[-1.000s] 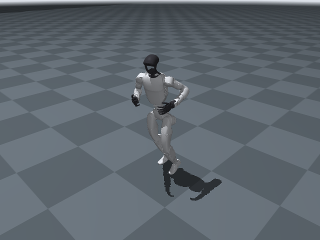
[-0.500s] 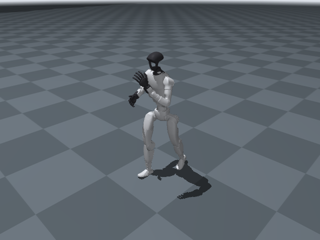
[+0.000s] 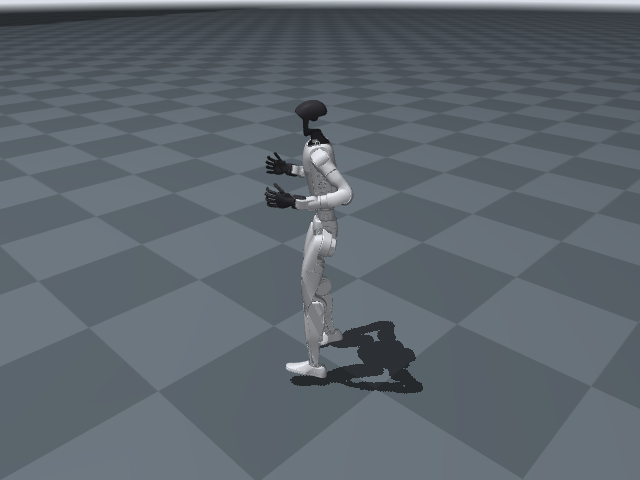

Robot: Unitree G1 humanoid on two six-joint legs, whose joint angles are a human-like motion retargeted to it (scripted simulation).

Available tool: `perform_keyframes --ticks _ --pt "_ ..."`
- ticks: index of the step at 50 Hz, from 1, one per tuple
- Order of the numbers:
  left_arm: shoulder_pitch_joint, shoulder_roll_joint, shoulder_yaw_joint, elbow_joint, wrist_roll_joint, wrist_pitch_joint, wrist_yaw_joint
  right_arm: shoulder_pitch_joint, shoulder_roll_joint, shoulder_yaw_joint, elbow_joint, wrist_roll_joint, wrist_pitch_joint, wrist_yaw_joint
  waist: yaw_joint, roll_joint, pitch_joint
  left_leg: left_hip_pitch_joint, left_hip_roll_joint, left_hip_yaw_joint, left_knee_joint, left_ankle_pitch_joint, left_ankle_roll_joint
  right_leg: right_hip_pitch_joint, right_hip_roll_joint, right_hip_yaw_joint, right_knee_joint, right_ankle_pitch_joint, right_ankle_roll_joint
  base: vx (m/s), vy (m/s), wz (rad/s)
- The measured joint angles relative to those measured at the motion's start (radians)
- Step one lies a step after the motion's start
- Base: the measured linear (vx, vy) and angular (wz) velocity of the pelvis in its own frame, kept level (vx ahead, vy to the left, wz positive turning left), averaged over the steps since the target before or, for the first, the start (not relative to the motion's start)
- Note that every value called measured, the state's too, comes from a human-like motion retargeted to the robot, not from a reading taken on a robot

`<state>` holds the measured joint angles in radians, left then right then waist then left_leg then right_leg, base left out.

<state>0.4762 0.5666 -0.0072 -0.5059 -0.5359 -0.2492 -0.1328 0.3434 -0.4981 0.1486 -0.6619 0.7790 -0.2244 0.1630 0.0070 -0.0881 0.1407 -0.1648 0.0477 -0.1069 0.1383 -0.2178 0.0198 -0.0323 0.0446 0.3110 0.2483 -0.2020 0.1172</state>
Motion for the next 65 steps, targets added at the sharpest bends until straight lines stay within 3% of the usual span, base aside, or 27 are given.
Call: perform_keyframes --ticks 3,7,10,13,16,18,21,23,28,30,33,35,38,40,43,45,49,51,53,55,59,62,65 --pt "0.065 -0.072 -0.015 0.016 0.065 -0.016 0.021 -0.058 -0.037 0.071 0.033 -0.069 -0.044 -0.024 0.017 0.038 0.024 0.014 0.067 -0.072 0.083 -0.008 -0.030 -0.080 0.030 -0.044 0.208 -0.115 -0.023 0.26 0.34 -3.59" --pt "-0.133 -0.105 -0.116 0.102 0.280 -0.004 0.078 -0.107 0.025 0.145 0.212 -0.174 -0.047 -0.108 0.001 0.034 0.068 -0.001 0.094 0.136 0.335 -0.290 -0.005 -0.292 -0.004 -0.169 0.645 -0.305 -0.046 0.12 0.35 -2.96" --pt "-0.353 -0.123 -0.166 0.103 0.440 0.058 0.140 -0.050 0.054 0.162 0.318 -0.275 -0.030 -0.186 -0.040 0.021 0.073 0.003 0.101 0.300 0.444 -0.378 0.027 -0.377 -0.057 -0.239 0.793 -0.361 -0.096 0.10 0.18 -2.54" --pt "-0.472 -0.245 -0.100 -0.020 0.385 0.080 0.179 0.042 -0.024 0.118 0.250 -0.175 0.006 -0.079 -0.115 0.036 0.010 0.103 0.097 0.486 0.335 -0.318 0.019 -0.361 -0.114 -0.346 0.695 -0.364 -0.108 0.24 0.02 -2.85" --pt "-0.521 -0.329 -0.052 -0.125 0.298 0.053 0.189 0.124 -0.123 0.027 0.182 -0.131 0.031 -0.011 -0.166 0.091 -0.082 0.214 0.076 0.617 0.180 -0.147 -0.001 -0.273 -0.156 -0.517 0.446 -0.384 -0.083 0.36 -0.17 -3.20" --pt "-0.536 -0.332 -0.058 -0.159 0.269 0.046 0.186 0.168 -0.130 -0.030 0.168 -0.124 0.031 -0.019 -0.159 0.130 -0.136 0.251 0.065 0.623 0.131 -0.018 -0.026 -0.214 -0.174 -0.664 0.274 -0.356 -0.068 0.37 -0.30 -3.54" --pt "-0.513 -0.308 -0.139 -0.170 0.241 0.039 0.193 0.139 -0.089 -0.038 0.176 -0.142 0.025 -0.063 -0.129 0.154 -0.168 0.262 0.026 0.490 0.148 0.102 -0.030 -0.144 -0.171 -0.813 0.098 -0.222 -0.077 0.34 -0.33 -3.75" --pt "-0.489 -0.276 -0.193 -0.132 0.239 0.027 0.202 0.045 -0.057 0.001 0.209 -0.174 0.025 -0.090 -0.124 0.143 -0.144 0.242 -0.001 0.388 0.265 0.099 -0.015 -0.112 -0.155 -0.781 0.058 -0.210 -0.093 0.30 -0.31 -3.84" --pt "-0.432 -0.155 -0.215 0.230 0.356 0.052 0.235 -0.328 0.080 0.157 0.347 -0.221 -0.031 -0.215 -0.078 0.110 -0.016 0.018 0.039 0.322 0.890 -0.108 0.047 -0.147 -0.092 -0.481 0.225 -0.401 -0.137 0.30 -0.22 -3.80" --pt "-0.360 -0.132 -0.212 0.333 0.252 0.074 0.317 -0.466 0.157 0.159 0.329 -0.194 -0.053 -0.311 -0.021 0.078 0.029 -0.078 0.055 0.320 1.056 -0.175 0.096 -0.124 -0.070 -0.376 0.230 -0.433 -0.132 0.47 -0.15 -3.31" --pt "-0.147 -0.071 -0.146 0.250 0.096 0.034 0.284 -0.608 0.205 0.061 0.168 -0.127 -0.062 -0.324 0.084 -0.005 0.042 -0.203 0.011 0.315 1.080 -0.237 0.153 -0.038 -0.090 -0.222 0.122 -0.352 -0.080 0.67 -0.13 -2.76" --pt "-0.014 0.015 -0.090 0.153 0.070 0.010 0.189 -0.653 0.215 -0.009 0.051 -0.105 -0.088 -0.321 0.163 -0.065 0.031 -0.265 -0.043 0.310 0.960 -0.250 0.160 0.024 -0.126 -0.146 0.027 -0.214 -0.040 0.83 -0.07 -2.19" --pt "0.093 0.129 -0.057 0.074 0.021 -0.011 0.079 -0.653 0.207 -0.044 -0.066 -0.144 -0.143 -0.359 0.259 -0.133 0.005 -0.257 -0.081 0.386 0.563 -0.213 0.147 0.096 -0.170 -0.068 -0.084 0.064 0.025 0.93 0.00 -1.75" --pt "0.136 0.182 -0.044 0.048 -0.010 -0.025 0.034 -0.620 0.192 -0.030 -0.110 -0.162 -0.158 -0.354 0.287 -0.144 -0.018 -0.191 -0.079 0.482 0.234 -0.173 0.111 0.142 -0.162 -0.040 -0.127 0.219 0.068 0.99 0.09 -1.52" --pt "0.116 0.200 -0.061 0.021 0.021 -0.019 0.005 -0.534 0.151 0.033 -0.117 -0.172 -0.138 -0.268 0.255 -0.084 0.005 -0.086 -0.068 0.539 -0.052 -0.117 0.022 0.236 -0.096 -0.055 -0.100 0.336 0.058 1.00 0.19 -0.97" --pt "0.046 0.195 -0.117 0.025 0.083 -0.022 0.015 -0.445 0.118 0.084 -0.081 -0.172 -0.123 -0.201 0.202 -0.032 0.029 -0.034 -0.041 0.499 -0.055 -0.107 0.027 0.234 -0.061 -0.173 0.083 0.291 0.002 0.97 0.25 -0.33" --pt "-0.341 0.127 -0.337 0.172 0.261 -0.014 0.160 -0.277 0.093 0.176 0.179 -0.202 -0.070 -0.179 0.091 -0.029 0.071 -0.021 -0.009 0.488 0.243 -0.356 0.119 -0.007 -0.207 -0.426 0.714 -0.037 -0.145 0.86 0.24 -0.25" --pt "-0.587 0.072 -0.413 0.225 0.384 -0.003 0.244 -0.181 0.110 0.182 0.331 -0.215 -0.050 -0.201 0.031 -0.034 0.072 -0.016 -0.004 0.499 0.347 -0.446 0.104 -0.137 -0.234 -0.434 0.887 -0.159 -0.183 0.84 0.20 0.05" --pt "-0.832 0.007 -0.433 0.221 0.506 0.005 0.304 -0.062 0.120 0.129 0.369 -0.176 -0.042 -0.164 -0.050 -0.009 0.053 0.014 0.000 0.485 0.343 -0.462 0.053 -0.251 -0.209 -0.452 0.920 -0.241 -0.188 0.89 0.18 0.73" --pt "-1.030 -0.086 -0.403 0.198 0.581 0.023 0.361 0.055 0.096 0.053 0.296 -0.063 -0.017 -0.068 -0.156 0.049 0.023 0.065 0.009 0.438 0.260 -0.412 -0.006 -0.329 -0.168 -0.507 0.808 -0.269 -0.168 0.97 0.15 1.29" --pt "-1.169 -0.284 -0.341 0.131 0.444 0.027 0.522 0.167 -0.046 -0.021 0.165 0.039 0.043 -0.026 -0.390 0.154 -0.035 0.195 0.011 0.316 0.084 -0.153 -0.076 -0.315 -0.100 -0.598 0.215 -0.133 -0.093 1.11 -0.01 1.43" --pt "-1.137 -0.338 -0.325 0.068 0.399 0.032 0.496 0.189 -0.073 0.000 0.200 0.012 0.090 -0.023 -0.465 0.142 -0.067 0.336 -0.029 0.252 -0.028 0.072 -0.096 -0.274 -0.098 -0.599 -0.121 -0.055 -0.034 1.22 -0.20 0.43" --pt "-1.016 -0.321 -0.330 0.020 0.412 0.043 0.385 0.127 -0.046 0.069 0.320 -0.132 0.092 -0.018 -0.420 0.087 -0.047 0.483 -0.076 0.199 -0.058 0.208 -0.018 -0.231 -0.081 -0.502 -0.155 -0.038 -0.017 1.19 -0.20 -0.87"
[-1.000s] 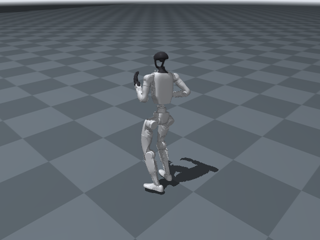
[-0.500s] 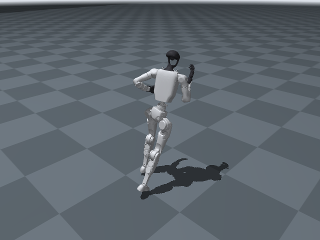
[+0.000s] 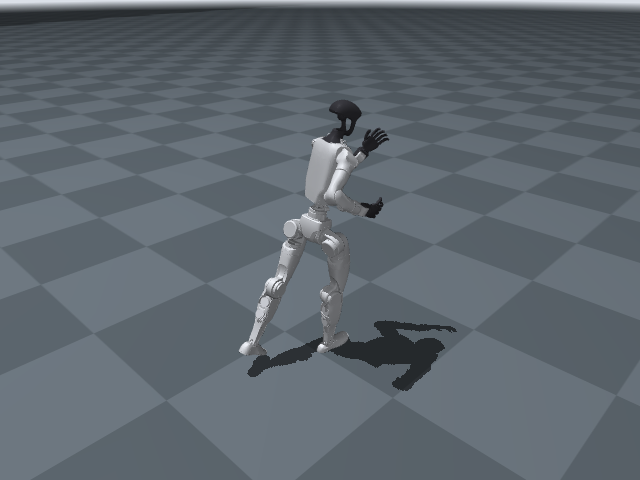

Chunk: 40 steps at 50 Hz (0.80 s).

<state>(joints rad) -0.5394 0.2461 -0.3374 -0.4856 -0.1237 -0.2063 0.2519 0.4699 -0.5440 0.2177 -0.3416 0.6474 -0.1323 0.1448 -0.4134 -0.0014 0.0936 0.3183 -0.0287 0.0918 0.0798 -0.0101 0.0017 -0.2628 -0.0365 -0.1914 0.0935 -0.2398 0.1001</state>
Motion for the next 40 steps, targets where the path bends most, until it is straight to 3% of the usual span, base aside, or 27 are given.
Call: perform_keyframes --ticks 3,7,10,14,17,20,23,25,27,29,30,32,35,37,40 --pt "0.188 0.030 -0.006 0.037 0.054 -0.021 -0.085 -0.163 0.031 0.120 0.131 -0.042 -0.021 -0.016 0.075 -0.055 0.038 -0.058 -0.031 0.052 0.365 -0.083 0.088 0.080 -0.027 0.088 0.109 -0.074 -0.048 1.12 -0.10 -1.07" --pt "0.553 0.092 0.077 0.130 0.145 -0.015 -0.085 -0.515 0.058 0.207 0.040 -0.136 -0.083 -0.094 0.155 0.001 0.038 -0.443 0.104 0.137 1.035 -0.314 0.156 0.026 -0.005 0.130 0.352 -0.309 -0.107 1.02 -0.02 -0.55" --pt "0.871 0.216 0.156 0.083 -0.141 -0.033 -0.131 -0.735 0.153 0.161 -0.169 -0.089 -0.102 -0.165 0.272 -0.027 0.003 -0.688 0.076 0.113 1.150 -0.393 0.214 0.068 -0.014 0.166 0.332 -0.330 -0.077 1.11 -0.07 -0.69" --pt "1.147 0.453 0.281 -0.042 -0.380 -0.082 -0.194 -0.723 0.300 0.190 -0.371 0.180 -0.164 -0.191 0.527 -0.158 -0.046 -0.773 -0.024 0.156 0.732 -0.394 0.208 0.233 -0.085 0.246 0.125 -0.081 0.031 1.29 -0.02 -1.02" --pt "1.252 0.476 0.381 -0.087 -0.426 -0.076 -0.261 -0.667 0.318 0.246 -0.397 0.275 -0.107 -0.088 0.661 -0.177 -0.034 -0.681 -0.029 0.211 0.237 -0.338 0.120 0.375 -0.078 0.329 0.011 0.173 0.079 1.37 0.15 -1.11" --pt "1.236 0.372 0.409 -0.103 -0.400 -0.055 -0.323 -0.624 0.276 0.282 -0.335 0.201 -0.046 0.011 0.664 -0.113 0.029 -0.581 -0.002 0.244 0.001 -0.322 0.014 0.564 -0.026 0.386 -0.059 0.326 0.049 1.34 0.24 -0.20" --pt "1.049 0.234 0.313 -0.041 -0.256 -0.094 -0.289 -0.555 0.224 0.311 -0.200 0.006 -0.092 0.017 0.584 -0.023 0.131 -0.474 0.056 0.210 0.111 -0.361 0.030 0.641 0.007 0.218 0.173 0.246 -0.054 1.26 0.25 0.68" --pt "0.844 0.143 0.196 0.062 -0.112 -0.123 -0.212 -0.481 0.207 0.318 -0.068 -0.149 -0.146 -0.030 0.533 0.006 0.162 -0.442 0.089 0.164 0.263 -0.487 0.090 0.516 -0.021 0.100 0.569 0.088 -0.131 1.16 0.20 0.66" --pt "0.578 0.092 0.093 0.131 -0.023 -0.093 -0.096 -0.373 0.188 0.237 -0.018 -0.237 -0.143 -0.089 0.504 -0.063 0.099 -0.514 0.028 0.154 0.377 -0.604 0.147 0.209 -0.120 0.099 0.988 -0.038 -0.091 1.12 0.13 0.57" --pt "0.329 0.061 0.052 0.135 0.060 -0.072 -0.065 -0.239 0.137 0.125 -0.077 -0.213 -0.133 -0.039 0.433 -0.071 0.056 -0.493 0.011 0.132 0.374 -0.628 0.119 0.039 -0.117 0.114 1.107 -0.099 -0.085 1.19 0.09 1.03" --pt "0.213 0.048 0.047 0.121 0.084 -0.057 -0.059 -0.169 0.102 0.060 -0.130 -0.156 -0.120 0.004 0.386 -0.064 0.034 -0.473 0.007 0.115 0.354 -0.622 0.096 -0.034 -0.108 0.109 1.122 -0.114 -0.063 1.23 0.06 1.43" --pt "0.070 0.008 0.071 0.093 0.156 -0.048 -0.067 -0.068 0.003 -0.012 -0.210 -0.063 -0.127 0.075 0.256 0.031 -0.009 -0.424 0.058 0.059 0.275 -0.525 0.013 -0.095 -0.049 0.050 0.940 -0.140 -0.133 1.25 0.01 1.62" --pt "-0.009 -0.046 0.070 0.018 0.096 -0.029 -0.020 0.022 -0.129 -0.086 -0.260 -0.009 -0.113 0.071 0.065 0.142 -0.019 -0.316 0.108 -0.025 0.159 -0.317 -0.068 -0.074 -0.015 -0.066 0.474 -0.054 -0.107 1.37 -0.18 1.67" --pt "-0.010 -0.058 0.064 -0.040 0.036 -0.015 -0.027 0.029 -0.171 -0.106 -0.252 -0.013 -0.080 0.044 -0.014 0.139 0.004 -0.198 0.094 -0.052 0.085 -0.168 -0.092 -0.016 -0.031 -0.105 0.156 0.009 -0.058 1.44 -0.37 1.07" --pt "0.062 -0.028 0.061 -0.111 0.044 -0.003 -0.060 -0.045 -0.161 -0.050 -0.184 -0.100 -0.066 -0.008 -0.038 0.076 0.053 0.010 0.068 -0.071 0.001 -0.011 -0.073 0.009 -0.061 -0.135 -0.042 0.004 0.013 1.43 -0.44 -0.14"
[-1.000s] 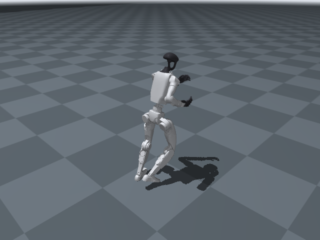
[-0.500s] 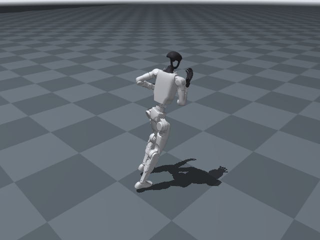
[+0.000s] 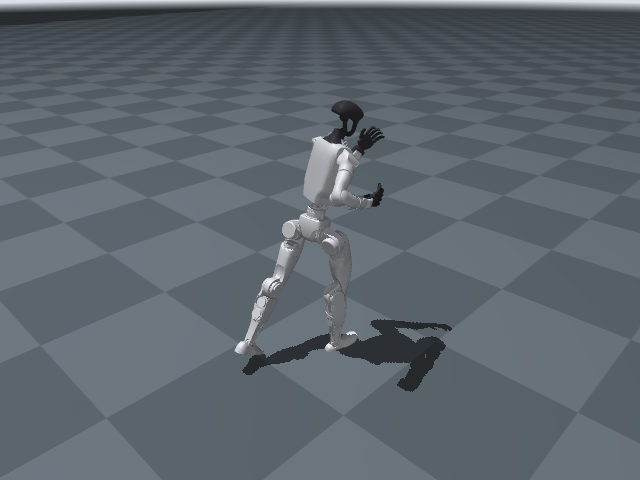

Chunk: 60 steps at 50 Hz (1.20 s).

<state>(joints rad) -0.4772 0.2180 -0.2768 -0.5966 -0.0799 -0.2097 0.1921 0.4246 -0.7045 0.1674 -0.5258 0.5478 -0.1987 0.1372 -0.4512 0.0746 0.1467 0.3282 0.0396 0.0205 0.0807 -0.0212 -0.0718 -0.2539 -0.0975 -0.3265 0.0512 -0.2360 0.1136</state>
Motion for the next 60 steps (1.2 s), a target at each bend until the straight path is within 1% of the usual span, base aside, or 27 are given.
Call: perform_keyframes --ticks 3,6,8,10,12,15,17,19,21,23,25,27,28,30,33,35,37,40,42,43,45,47,49,52,55,57,60 --pt "0.170 0.016 -0.024 0.024 -0.033 -0.023 -0.065 -0.164 0.071 0.153 0.138 -0.036 -0.033 -0.081 0.071 -0.071 0.052 0.072 -0.037 0.024 0.181 -0.043 0.116 0.039 -0.030 0.011 0.089 0.010 -0.032 1.35 -0.37 -1.06" --pt "0.399 0.037 -0.008 0.172 -0.035 -0.039 -0.070 -0.407 0.177 0.318 0.277 -0.071 -0.102 -0.195 0.177 -0.079 0.097 -0.088 0.003 0.108 0.656 -0.243 0.203 0.057 -0.022 0.077 0.335 -0.173 -0.104 1.26 -0.25 -1.08" --pt "0.579 0.079 0.035 0.241 -0.072 -0.049 -0.081 -0.575 0.239 0.357 0.279 -0.132 -0.135 -0.250 0.253 -0.063 0.075 -0.282 0.040 0.125 0.924 -0.352 0.241 0.047 -0.002 0.099 0.430 -0.257 -0.116 1.21 -0.18 -0.65" --pt "0.768 0.170 0.096 0.207 -0.163 -0.073 -0.125 -0.700 0.299 0.323 0.199 -0.147 -0.147 -0.276 0.352 -0.079 0.007 -0.484 0.031 0.128 1.041 -0.409 0.273 0.062 0.007 0.117 0.404 -0.260 -0.104 1.23 -0.18 -0.66" --pt "0.929 0.305 0.172 0.116 -0.282 -0.077 -0.160 -0.752 0.360 0.260 0.086 -0.088 -0.148 -0.307 0.493 -0.150 -0.062 -0.625 -0.021 0.154 0.964 -0.421 0.290 0.108 -0.005 0.160 0.310 -0.184 -0.069 1.30 -0.15 -1.08" --pt "1.104 0.434 0.293 0.044 -0.409 -0.069 -0.193 -0.765 0.428 0.233 -0.056 0.007 -0.157 -0.330 0.707 -0.261 -0.092 -0.664 -0.094 0.221 0.574 -0.362 0.271 0.229 -0.039 0.255 0.160 0.025 0.008 1.39 0.00 -1.53" --pt "1.186 0.435 0.376 0.033 -0.458 -0.071 -0.225 -0.750 0.447 0.251 -0.113 0.041 -0.153 -0.283 0.796 -0.269 -0.081 -0.599 -0.094 0.260 0.236 -0.308 0.206 0.341 -0.022 0.328 0.079 0.176 0.039 1.44 0.19 -1.41" --pt "1.223 0.388 0.437 0.032 -0.474 -0.069 -0.272 -0.713 0.441 0.268 -0.149 0.069 -0.134 -0.193 0.822 -0.228 -0.059 -0.545 -0.066 0.295 0.034 -0.304 0.124 0.473 0.020 0.393 0.027 0.278 0.039 1.44 0.28 -0.67" --pt "1.190 0.315 0.446 0.046 -0.429 -0.067 -0.298 -0.649 0.423 0.287 -0.154 0.093 -0.110 -0.092 0.798 -0.168 -0.026 -0.511 -0.030 0.312 -0.003 -0.301 0.078 0.569 0.057 0.395 0.076 0.292 0.003 1.37 0.29 0.14" --pt "1.069 0.229 0.384 0.101 -0.302 -0.079 -0.273 -0.560 0.413 0.320 -0.104 0.072 -0.104 -0.022 0.750 -0.105 0.009 -0.480 0.015 0.286 0.092 -0.319 0.104 0.563 0.070 0.299 0.312 0.213 -0.060 1.27 0.30 0.61" --pt "0.838 0.136 0.256 0.219 -0.145 -0.095 -0.174 -0.471 0.405 0.349 0.018 -0.021 -0.129 -0.040 0.692 -0.087 0.045 -0.483 0.020 0.233 0.278 -0.431 0.177 0.444 0.010 0.198 0.686 0.078 -0.125 1.16 0.28 0.82" --pt "0.554 0.081 0.133 0.323 -0.016 -0.102 -0.053 -0.380 0.368 0.322 0.134 -0.224 -0.162 -0.113 0.636 -0.114 0.050 -0.494 -0.015 0.207 0.408 -0.542 0.200 0.275 -0.045 0.204 0.974 -0.051 -0.161 1.11 0.24 0.80" --pt "0.413 0.072 0.091 0.346 0.047 -0.101 -0.018 -0.330 0.331 0.285 0.156 -0.332 -0.172 -0.124 0.603 -0.127 0.034 -0.491 -0.032 0.199 0.424 -0.571 0.191 0.180 -0.047 0.227 1.065 -0.101 -0.166 1.14 0.20 0.85" --pt "0.176 0.082 0.064 0.321 0.142 -0.087 -0.011 -0.208 0.230 0.198 0.120 -0.385 -0.182 -0.072 0.508 -0.118 -0.025 -0.461 -0.045 0.173 0.384 -0.579 0.144 0.008 -0.010 0.253 1.124 -0.158 -0.161 1.19 0.18 1.12" --pt "-0.066 0.096 0.064 0.236 0.174 -0.037 0.033 -0.025 0.047 0.099 0.032 -0.107 -0.139 0.020 0.278 -0.004 -0.108 -0.386 -0.016 0.070 0.265 -0.461 0.055 -0.110 0.033 0.144 0.869 -0.119 -0.137 1.29 0.10 1.97" --pt "-0.182 0.101 0.028 0.200 0.171 0.002 0.112 0.063 -0.061 0.022 0.013 -0.022 -0.101 0.025 0.117 0.057 -0.110 -0.297 -0.003 -0.014 0.176 -0.325 0.006 -0.070 0.032 0.031 0.535 -0.039 -0.099 1.39 -0.08 2.48" --pt "-0.265 0.099 -0.027 0.175 0.127 0.033 0.168 0.110 -0.118 -0.053 0.023 -0.048 -0.054 0.015 0.015 0.044 -0.097 -0.182 -0.026 -0.072 0.096 -0.185 -0.019 -0.014 0.005 -0.033 0.220 0.018 -0.033 1.43 -0.27 1.94" --pt "-0.308 0.068 -0.080 0.132 0.073 0.056 0.162 0.104 -0.110 -0.088 0.052 -0.119 0.019 0.049 -0.015 -0.012 -0.056 0.023 -0.044 -0.100 -0.002 -0.014 -0.001 0.013 -0.022 -0.026 0.009 -0.020 0.041 1.43 -0.40 0.50" --pt "-0.224 0.040 -0.085 0.081 0.054 0.036 0.072 -0.001 -0.080 -0.001 0.118 -0.166 0.030 0.066 0.030 -0.061 -0.017 0.117 -0.059 -0.010 0.071 -0.012 0.079 0.046 -0.034 0.039 0.024 0.000 0.035 1.38 -0.39 -0.87" --pt "-0.151 0.030 -0.082 0.059 0.052 0.021 0.005 -0.080 -0.065 0.076 0.168 -0.177 0.024 0.067 0.052 -0.092 -0.002 0.132 -0.065 0.072 0.173 -0.057 0.131 0.072 -0.049 0.069 0.060 0.027 0.019 1.33 -0.33 -1.17" --pt "0.025 0.018 -0.064 0.052 0.058 -0.008 -0.117 -0.268 -0.012 0.247 0.292 -0.164 -0.002 0.041 0.095 -0.125 0.029 0.078 -0.019 0.244 0.497 -0.211 0.227 0.104 -0.063 0.118 0.198 -0.019 -0.038 1.25 -0.26 -1.16" --pt "0.223 0.020 -0.038 0.108 0.017 -0.016 -0.156 -0.469 0.082 0.365 0.387 -0.169 -0.044 -0.042 0.152 -0.104 0.057 -0.083 0.063 0.274 0.834 -0.369 0.285 0.077 -0.034 0.142 0.386 -0.169 -0.082 1.13 -0.20 -0.79" --pt "0.430 0.032 -0.016 0.166 -0.096 -0.017 -0.177 -0.618 0.188 0.383 0.386 -0.193 -0.067 -0.122 0.237 -0.083 0.040 -0.304 0.073 0.207 1.046 -0.462 0.304 0.050 -0.009 0.149 0.475 -0.250 -0.081 1.10 -0.16 -0.42" --pt "0.705 0.157 0.033 0.158 -0.247 -0.031 -0.219 -0.713 0.330 0.328 0.254 -0.120 -0.088 -0.179 0.433 -0.128 -0.048 -0.589 0.015 0.158 1.054 -0.502 0.315 0.092 -0.010 0.146 0.387 -0.235 -0.044 1.16 -0.16 -0.24" --pt "0.915 0.375 0.135 0.105 -0.356 -0.031 -0.265 -0.732 0.402 0.326 0.094 -0.020 -0.099 -0.198 0.682 -0.249 -0.107 -0.690 -0.047 0.218 0.700 -0.443 0.305 0.210 -0.035 0.164 0.201 -0.088 -0.001 1.26 -0.10 -0.50" --pt "1.041 0.458 0.234 0.101 -0.446 -0.023 -0.303 -0.738 0.416 0.351 0.014 0.018 -0.083 -0.161 0.824 -0.290 -0.099 -0.645 -0.075 0.243 0.342 -0.352 0.242 0.325 -0.024 0.182 0.099 0.045 0.020 1.34 0.04 -0.67" --pt "1.164 0.452 0.364 0.130 -0.525 -0.025 -0.367 -0.724 0.417 0.398 -0.059 0.063 -0.058 -0.051 0.942 -0.262 -0.054 -0.565 -0.064 0.273 -0.006 -0.320 0.110 0.544 0.040 0.209 -0.017 0.208 0.030 1.34 0.12 -0.06"
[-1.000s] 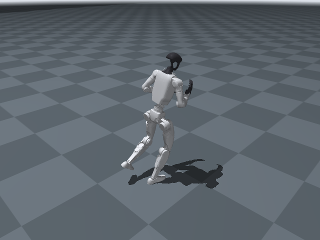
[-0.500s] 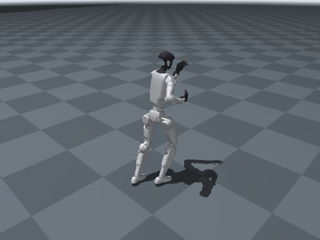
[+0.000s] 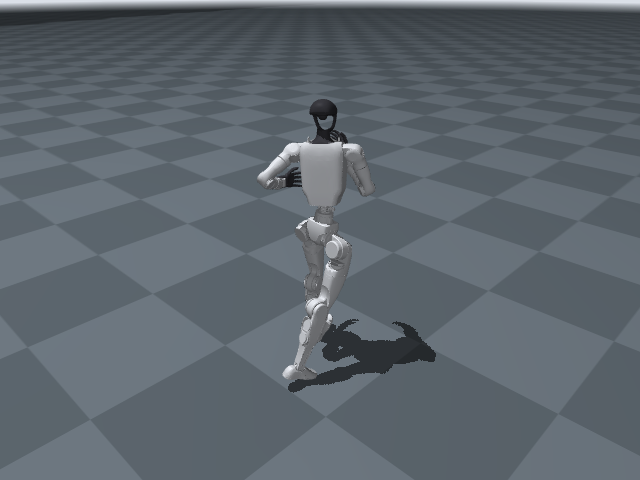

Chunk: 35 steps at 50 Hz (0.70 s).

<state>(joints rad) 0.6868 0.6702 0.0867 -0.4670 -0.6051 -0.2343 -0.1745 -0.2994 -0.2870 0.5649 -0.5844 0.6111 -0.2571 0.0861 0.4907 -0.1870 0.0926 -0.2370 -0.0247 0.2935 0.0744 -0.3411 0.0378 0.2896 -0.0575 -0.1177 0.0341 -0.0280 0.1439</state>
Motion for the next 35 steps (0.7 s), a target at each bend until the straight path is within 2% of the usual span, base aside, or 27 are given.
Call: perform_keyframes --ticks 2,3,5,7,8,10,11,13,15,18,20,21,23,25,27,29,30,32,35 --pt "-0.026 -0.056 0.019 0.040 0.041 -0.014 -0.013 0.043 -0.008 0.037 0.009 0.003 0.003 0.062 0.005 0.050 0.040 0.029 0.015 0.012 -0.026 0.002 -0.033 0.114 0.039 -0.003 0.020 0.033 -0.023 1.25 0.10 0.93" --pt "-0.067 -0.087 0.009 0.066 0.088 -0.027 -0.015 0.076 -0.014 0.052 0.032 -0.017 0.000 0.091 0.000 0.085 0.061 0.049 0.032 0.002 -0.001 0.030 -0.027 0.151 0.058 -0.029 0.081 0.021 -0.046 1.19 0.07 1.26" --pt "-0.212 -0.154 -0.055 0.150 0.230 -0.064 -0.004 0.154 -0.018 0.071 0.124 -0.124 -0.029 0.127 -0.017 0.154 0.103 0.086 0.070 -0.064 0.109 0.060 0.040 0.148 0.061 -0.139 0.347 -0.059 -0.105 1.11 0.03 1.49" --pt "-0.437 -0.227 -0.169 0.242 0.332 -0.084 0.084 0.232 -0.016 0.065 0.261 -0.236 -0.074 0.032 -0.046 0.151 0.158 0.056 0.043 -0.142 0.315 -0.057 0.131 0.028 -0.037 -0.225 0.724 -0.211 -0.158 0.96 -0.03 1.74" --pt "-0.565 -0.268 -0.237 0.277 0.360 -0.088 0.151 0.272 -0.017 0.055 0.328 -0.269 -0.096 -0.051 -0.065 0.129 0.182 0.023 0.014 -0.163 0.418 -0.126 0.151 -0.057 -0.092 -0.226 0.887 -0.289 -0.176 0.88 -0.08 1.78" --pt "-0.805 -0.344 -0.360 0.288 0.409 -0.083 0.267 0.368 -0.039 0.018 0.397 -0.274 -0.124 -0.183 -0.132 0.089 0.201 -0.029 -0.034 -0.184 0.547 -0.209 0.131 -0.248 -0.154 -0.172 1.100 -0.404 -0.188 0.83 -0.11 1.75" --pt "-0.919 -0.374 -0.403 0.269 0.451 -0.072 0.302 0.423 -0.077 -0.011 0.375 -0.251 -0.130 -0.190 -0.188 0.088 0.190 -0.031 -0.041 -0.193 0.557 -0.223 0.101 -0.334 -0.157 -0.141 1.123 -0.433 -0.181 0.82 -0.12 1.63" --pt "-1.119 -0.411 -0.463 0.220 0.528 -0.048 0.348 0.524 -0.173 -0.066 0.315 -0.210 -0.129 -0.167 -0.320 0.107 0.154 -0.001 -0.038 -0.211 0.536 -0.231 0.043 -0.463 -0.155 -0.111 1.078 -0.465 -0.162 0.84 -0.13 1.36" --pt "-1.282 -0.422 -0.497 0.183 0.577 -0.019 0.377 0.594 -0.283 -0.120 0.259 -0.171 -0.103 -0.118 -0.463 0.146 0.112 0.061 -0.016 -0.217 0.471 -0.205 -0.005 -0.529 -0.153 -0.135 0.889 -0.444 -0.133 0.87 -0.17 0.89" --pt "-1.404 -0.420 -0.526 0.152 0.547 0.010 0.383 0.637 -0.388 -0.189 0.240 -0.125 -0.036 -0.075 -0.629 0.169 0.066 0.193 -0.015 -0.183 0.365 -0.122 -0.023 -0.514 -0.154 -0.226 0.406 -0.277 -0.059 0.94 -0.27 -0.06" --pt "-1.422 -0.420 -0.529 0.126 0.518 0.022 0.362 0.652 -0.415 -0.239 0.247 -0.118 0.008 -0.061 -0.689 0.148 0.048 0.299 -0.047 -0.147 0.321 -0.070 -0.005 -0.494 -0.165 -0.309 0.152 -0.132 -0.010 1.02 -0.31 -1.12" --pt "-1.413 -0.421 -0.524 0.109 0.522 0.024 0.344 0.663 -0.412 -0.265 0.251 -0.125 0.022 -0.055 -0.697 0.134 0.042 0.343 -0.064 -0.124 0.329 -0.048 0.011 -0.492 -0.165 -0.345 0.100 -0.064 0.001 1.03 -0.29 -1.69" --pt "-1.378 -0.425 -0.508 0.065 0.538 0.024 0.298 0.681 -0.396 -0.317 0.255 -0.144 0.034 -0.050 -0.694 0.111 0.039 0.397 -0.085 -0.068 0.418 -0.011 0.043 -0.481 -0.157 -0.393 0.066 0.022 -0.011 1.00 -0.24 -2.13" --pt "-1.323 -0.429 -0.488 0.022 0.567 0.017 0.253 0.668 -0.367 -0.343 0.262 -0.162 0.022 -0.065 -0.683 0.104 0.055 0.381 -0.066 -0.009 0.636 0.017 0.057 -0.456 -0.139 -0.390 0.130 -0.041 -0.082 0.94 -0.16 -2.34" --pt "-1.242 -0.427 -0.454 -0.003 0.619 0.012 0.228 0.583 -0.326 -0.321 0.301 -0.176 0.002 -0.101 -0.697 0.123 0.094 0.319 -0.001 0.027 0.908 0.009 0.057 -0.452 -0.110 -0.315 0.278 -0.210 -0.155 0.87 -0.05 -2.24" --pt "-1.112 -0.425 -0.401 0.007 0.637 0.016 0.233 0.460 -0.282 -0.291 0.362 -0.203 -0.013 -0.150 -0.740 0.154 0.129 0.232 0.070 0.041 1.131 -0.053 0.074 -0.487 -0.080 -0.228 0.447 -0.335 -0.187 0.77 0.06 -2.09" --pt "-1.032 -0.427 -0.370 0.023 0.619 0.021 0.242 0.399 -0.260 -0.283 0.388 -0.220 -0.017 -0.175 -0.767 0.170 0.141 0.181 0.102 0.044 1.217 -0.089 0.088 -0.509 -0.065 -0.190 0.515 -0.373 -0.191 0.69 0.09 -2.13" --pt "-0.842 -0.445 -0.309 0.038 0.475 0.015 0.231 0.364 -0.211 -0.306 0.352 -0.186 -0.021 -0.183 -0.797 0.188 0.140 0.082 0.138 0.052 1.258 -0.130 0.119 -0.515 -0.029 -0.112 0.520 -0.374 -0.171 0.62 0.08 -2.45" --pt "-0.569 -0.439 -0.250 -0.032 0.270 -0.009 0.175 0.472 -0.138 -0.332 0.193 0.008 -0.024 -0.120 -0.750 0.158 0.115 0.036 0.102 0.078 1.036 -0.141 0.130 -0.460 0.003 0.081 0.382 -0.275 -0.098 0.55 0.11 -3.40"
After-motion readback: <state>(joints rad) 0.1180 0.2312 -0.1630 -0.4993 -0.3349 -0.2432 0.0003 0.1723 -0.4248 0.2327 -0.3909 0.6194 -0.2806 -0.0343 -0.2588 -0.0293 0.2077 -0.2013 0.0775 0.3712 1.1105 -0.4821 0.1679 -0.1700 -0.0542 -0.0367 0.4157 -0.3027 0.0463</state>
